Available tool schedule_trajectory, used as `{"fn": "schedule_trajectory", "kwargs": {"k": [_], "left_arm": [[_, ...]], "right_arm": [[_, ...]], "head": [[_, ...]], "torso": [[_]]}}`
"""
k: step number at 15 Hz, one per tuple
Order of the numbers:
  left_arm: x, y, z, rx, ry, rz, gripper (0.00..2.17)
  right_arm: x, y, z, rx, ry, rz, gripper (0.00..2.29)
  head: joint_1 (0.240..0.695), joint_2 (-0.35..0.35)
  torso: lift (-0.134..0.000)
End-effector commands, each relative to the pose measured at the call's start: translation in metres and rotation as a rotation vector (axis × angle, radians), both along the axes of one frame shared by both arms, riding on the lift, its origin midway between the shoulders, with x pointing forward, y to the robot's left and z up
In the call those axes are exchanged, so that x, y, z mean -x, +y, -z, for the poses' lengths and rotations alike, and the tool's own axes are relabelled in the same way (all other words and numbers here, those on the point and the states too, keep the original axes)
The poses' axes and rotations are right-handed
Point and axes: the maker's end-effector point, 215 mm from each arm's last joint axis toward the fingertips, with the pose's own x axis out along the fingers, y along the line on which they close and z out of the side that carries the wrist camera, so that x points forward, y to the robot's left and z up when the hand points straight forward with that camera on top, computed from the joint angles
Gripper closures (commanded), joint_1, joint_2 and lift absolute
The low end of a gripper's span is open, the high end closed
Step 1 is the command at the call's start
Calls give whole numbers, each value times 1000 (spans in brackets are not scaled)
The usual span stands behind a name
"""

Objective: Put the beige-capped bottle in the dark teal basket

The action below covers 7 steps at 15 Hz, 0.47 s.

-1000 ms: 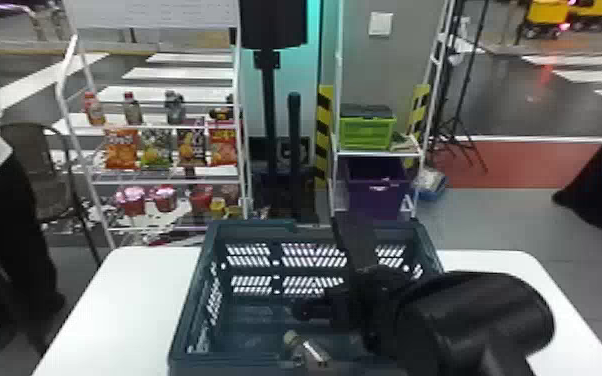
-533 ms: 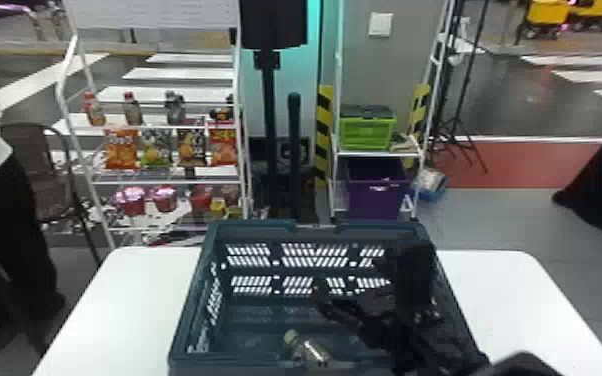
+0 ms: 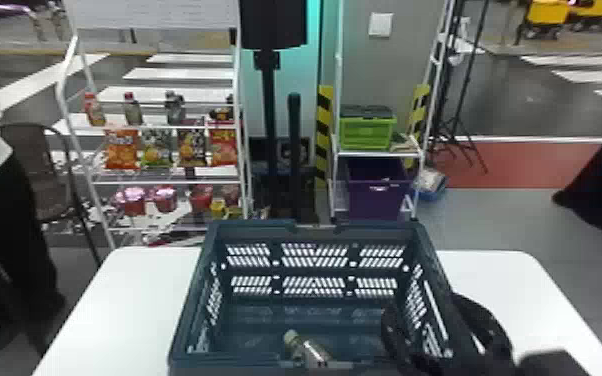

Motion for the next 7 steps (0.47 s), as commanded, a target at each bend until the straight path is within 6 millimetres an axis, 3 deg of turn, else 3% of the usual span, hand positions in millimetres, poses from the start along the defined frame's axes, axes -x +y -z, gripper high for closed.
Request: {"fn": "schedule_trajectory", "kwargs": {"k": [1, 7], "left_arm": [[0, -1, -2, 2, -3, 4, 157], [0, -5, -7, 1, -12, 6, 157]], "right_arm": [[32, -14, 3, -29, -49, 29, 43], [96, -34, 18, -62, -100, 75, 43]], "head": [[499, 0], [499, 0]], "torso": [[0], [0]]}}
